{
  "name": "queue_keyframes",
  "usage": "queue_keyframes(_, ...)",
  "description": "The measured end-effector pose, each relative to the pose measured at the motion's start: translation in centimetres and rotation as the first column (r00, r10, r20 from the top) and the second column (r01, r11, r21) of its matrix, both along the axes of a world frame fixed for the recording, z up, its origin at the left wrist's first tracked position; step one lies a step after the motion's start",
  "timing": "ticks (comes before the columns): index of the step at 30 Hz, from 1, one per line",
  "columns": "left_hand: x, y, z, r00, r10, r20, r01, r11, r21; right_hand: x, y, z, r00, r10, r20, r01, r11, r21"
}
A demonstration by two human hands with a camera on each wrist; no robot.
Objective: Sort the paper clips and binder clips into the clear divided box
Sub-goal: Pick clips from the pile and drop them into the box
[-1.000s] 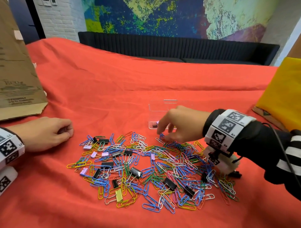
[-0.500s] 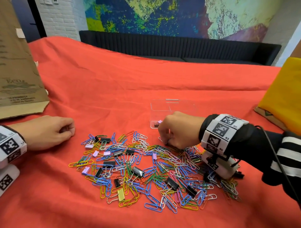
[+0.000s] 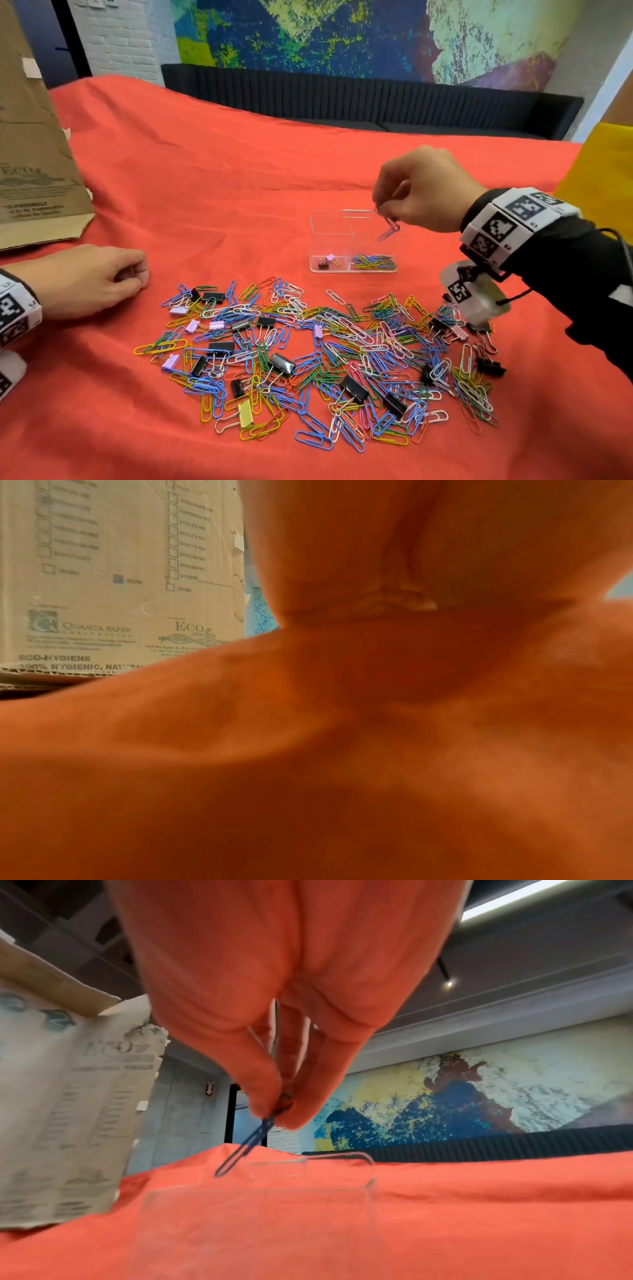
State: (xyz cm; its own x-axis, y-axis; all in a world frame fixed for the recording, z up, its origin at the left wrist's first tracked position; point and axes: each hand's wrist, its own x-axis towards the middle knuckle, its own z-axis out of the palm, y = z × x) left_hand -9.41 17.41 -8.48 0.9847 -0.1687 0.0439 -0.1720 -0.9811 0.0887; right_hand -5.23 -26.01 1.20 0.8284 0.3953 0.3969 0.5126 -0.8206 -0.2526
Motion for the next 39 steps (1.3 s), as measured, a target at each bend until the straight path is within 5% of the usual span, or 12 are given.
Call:
queue_keyframes(9, -0.3, -0.2, 0.3, 0.999, -0.031, -0.018, 0.030, 0.999, -0.034, 2.3, -0.2, -2.8, 0.991, -0.035, 0.126, 0.040, 0.998, -0.043)
queue_keyframes(22, -0.3, -0.2, 0.0, 1.000, -0.016, 0.014, 0.017, 0.998, -0.063, 0.5, -2.7, -1.7, 0.999, -0.033, 0.031, 0.035, 0.997, -0.074)
queue_keyframes(27, -0.3, -0.2, 0.1, 1.000, -0.022, 0.015, 0.023, 0.998, -0.062, -1.0, -3.2, -2.5, 0.993, 0.021, -0.119, -0.049, 0.971, -0.236)
queue_keyframes(39, 0.0, 0.2, -0.3, 0.998, -0.028, 0.047, 0.031, 0.998, -0.060, -3.0, -3.0, -2.2, 0.985, 0.167, -0.038, -0.172, 0.958, -0.230)
